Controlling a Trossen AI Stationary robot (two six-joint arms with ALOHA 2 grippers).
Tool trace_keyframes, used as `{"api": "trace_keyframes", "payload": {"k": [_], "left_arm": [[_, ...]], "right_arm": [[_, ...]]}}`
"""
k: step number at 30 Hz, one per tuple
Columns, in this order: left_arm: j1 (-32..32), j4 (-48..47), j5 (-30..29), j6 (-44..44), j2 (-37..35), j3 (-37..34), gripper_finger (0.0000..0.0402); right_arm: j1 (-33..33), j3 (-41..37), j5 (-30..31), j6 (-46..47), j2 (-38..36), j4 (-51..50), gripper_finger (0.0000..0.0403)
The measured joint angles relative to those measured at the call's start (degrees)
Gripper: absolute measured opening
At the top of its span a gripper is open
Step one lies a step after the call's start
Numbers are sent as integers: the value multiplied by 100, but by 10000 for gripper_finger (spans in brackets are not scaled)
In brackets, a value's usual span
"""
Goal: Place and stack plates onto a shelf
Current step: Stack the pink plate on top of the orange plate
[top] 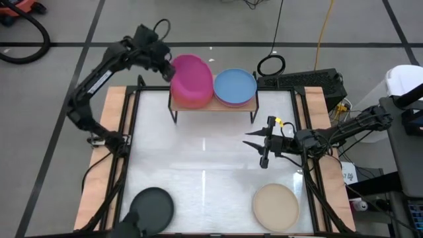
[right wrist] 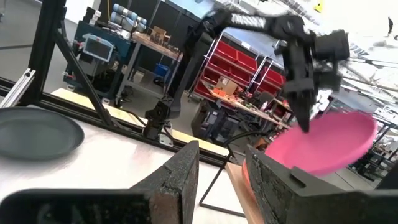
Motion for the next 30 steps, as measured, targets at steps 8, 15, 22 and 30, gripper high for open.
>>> {"api": "trace_keyframes", "payload": {"k": [8,15,22,30], "left_arm": [[499,-399,1096,-61,912,-4,10],[508,-767,1118,73,1213,-4,33],[533,-761,971,181,1210,-2,81],[536,-789,964,450,1210,153,125]], "right_arm": [[0,0,-1,-70,-2,-2,114],[0,0,-1,-60,-2,-62,114],[0,0,-1,-55,-2,-68,114],[-2,0,2,-55,-2,-79,114]]}}
